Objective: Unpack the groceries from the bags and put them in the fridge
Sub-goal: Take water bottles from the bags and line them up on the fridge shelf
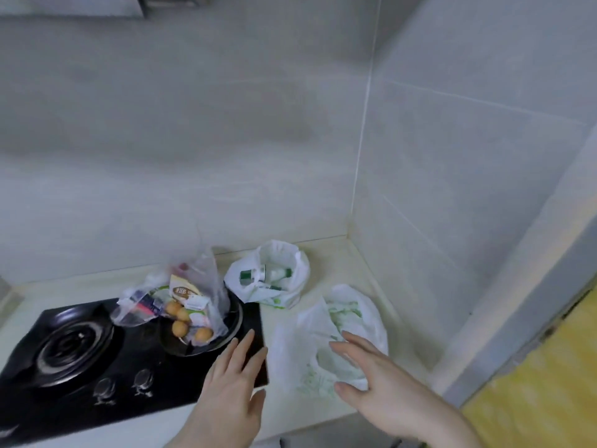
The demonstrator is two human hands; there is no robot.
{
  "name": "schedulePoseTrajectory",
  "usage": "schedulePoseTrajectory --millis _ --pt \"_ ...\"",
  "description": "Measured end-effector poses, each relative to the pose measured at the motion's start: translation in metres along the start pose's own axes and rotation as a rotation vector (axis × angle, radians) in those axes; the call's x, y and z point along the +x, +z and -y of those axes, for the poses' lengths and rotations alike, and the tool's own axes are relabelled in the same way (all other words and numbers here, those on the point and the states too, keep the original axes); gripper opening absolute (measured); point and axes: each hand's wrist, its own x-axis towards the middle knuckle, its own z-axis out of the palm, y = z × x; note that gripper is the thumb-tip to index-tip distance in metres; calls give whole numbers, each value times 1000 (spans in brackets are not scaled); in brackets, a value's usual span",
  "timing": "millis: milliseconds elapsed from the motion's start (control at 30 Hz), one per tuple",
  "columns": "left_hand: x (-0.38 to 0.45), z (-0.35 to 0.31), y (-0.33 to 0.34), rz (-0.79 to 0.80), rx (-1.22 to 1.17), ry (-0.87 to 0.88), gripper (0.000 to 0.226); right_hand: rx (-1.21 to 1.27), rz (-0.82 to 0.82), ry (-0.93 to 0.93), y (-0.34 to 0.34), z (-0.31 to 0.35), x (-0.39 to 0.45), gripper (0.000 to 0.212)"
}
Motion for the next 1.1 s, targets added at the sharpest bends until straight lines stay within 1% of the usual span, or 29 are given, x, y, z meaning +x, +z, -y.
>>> schedulePoseTrajectory --millis 33,200,333,500,567,633,700,833,1000,1100 --pt "9 -1 2 -26 -26 -21 74 -4 17 -21 -4 -4 12 64" --pt "55 -17 -1 -11 -132 -161 77 -41 74 -103 -29 -26 75 63" --pt "79 -23 -8 -50 -158 -256 67 -56 113 -168 -39 -37 133 58" --pt "72 -6 -10 -72 -179 -379 67 -44 211 -235 -33 -23 198 55" --pt "65 6 -11 -90 -181 -432 67 -30 223 -243 -28 -15 225 55" --pt "60 21 -11 -94 -180 -476 66 3 211 -234 -16 -8 255 56" --pt "58 35 -11 -92 -179 -499 67 46 194 -185 -4 -3 282 55" --pt "66 50 -17 -94 -211 -495 69 73 166 -84 15 6 324 60" --pt "84 63 -23 -94 -225 -465 61 10 169 -3 29 8 373 61" --pt "92 75 -24 -90 -235 -459 59 -34 179 69 47 -7 408 55"
